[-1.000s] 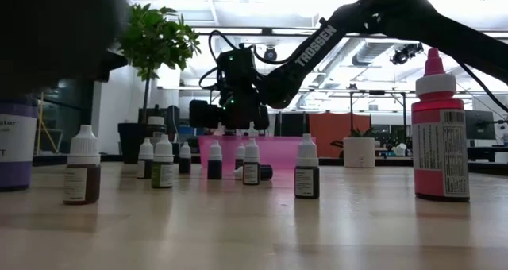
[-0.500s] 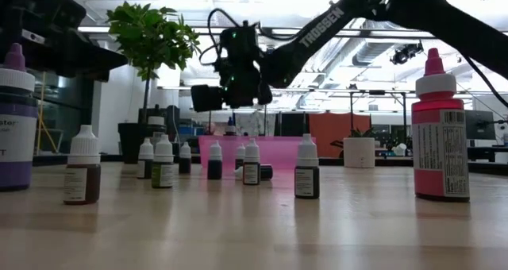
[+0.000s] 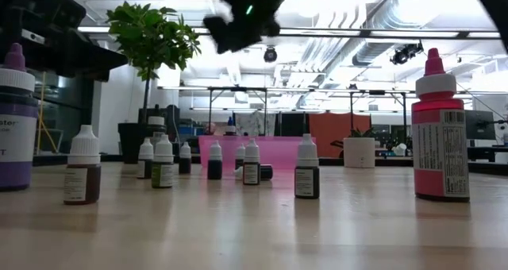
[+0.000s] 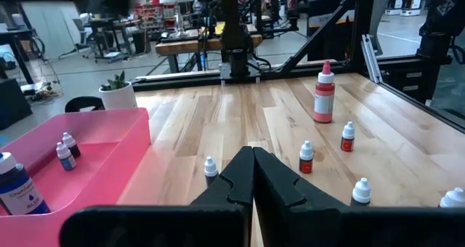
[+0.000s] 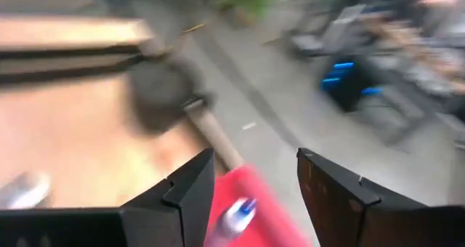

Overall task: Pick & Place food coloring
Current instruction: Put the small black food coloring bottle into the red bin

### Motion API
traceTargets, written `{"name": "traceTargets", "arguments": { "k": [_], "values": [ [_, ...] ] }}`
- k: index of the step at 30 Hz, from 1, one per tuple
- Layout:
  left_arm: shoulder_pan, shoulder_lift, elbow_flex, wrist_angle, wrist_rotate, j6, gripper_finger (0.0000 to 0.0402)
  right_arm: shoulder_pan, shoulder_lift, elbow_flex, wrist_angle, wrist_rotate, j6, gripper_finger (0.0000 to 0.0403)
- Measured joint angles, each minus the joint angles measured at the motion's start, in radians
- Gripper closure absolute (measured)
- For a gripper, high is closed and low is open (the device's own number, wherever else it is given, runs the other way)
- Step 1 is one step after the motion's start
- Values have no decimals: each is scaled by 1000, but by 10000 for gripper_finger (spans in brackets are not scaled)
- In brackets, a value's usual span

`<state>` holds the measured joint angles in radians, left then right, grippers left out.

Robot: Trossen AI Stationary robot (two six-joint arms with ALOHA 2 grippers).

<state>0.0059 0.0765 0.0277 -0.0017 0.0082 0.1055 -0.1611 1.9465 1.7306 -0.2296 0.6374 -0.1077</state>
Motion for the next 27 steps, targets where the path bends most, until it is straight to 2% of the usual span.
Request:
{"name": "traceTargets", "arguments": {
  "k": [7,13,22,27],
  "values": [
    [0,0,0,0,0,0,401,85,-163,0,-475,-372,-3,217],
    [0,0,0,0,0,0,401,149,-178,0,-736,-587,-134,217],
    [0,0,1,0,0,-5,401,197,-72,0,-784,-704,-200,217],
    [0,0,2,-1,0,-5,401,208,-4,0,-781,-715,-216,217]
  ]
}}
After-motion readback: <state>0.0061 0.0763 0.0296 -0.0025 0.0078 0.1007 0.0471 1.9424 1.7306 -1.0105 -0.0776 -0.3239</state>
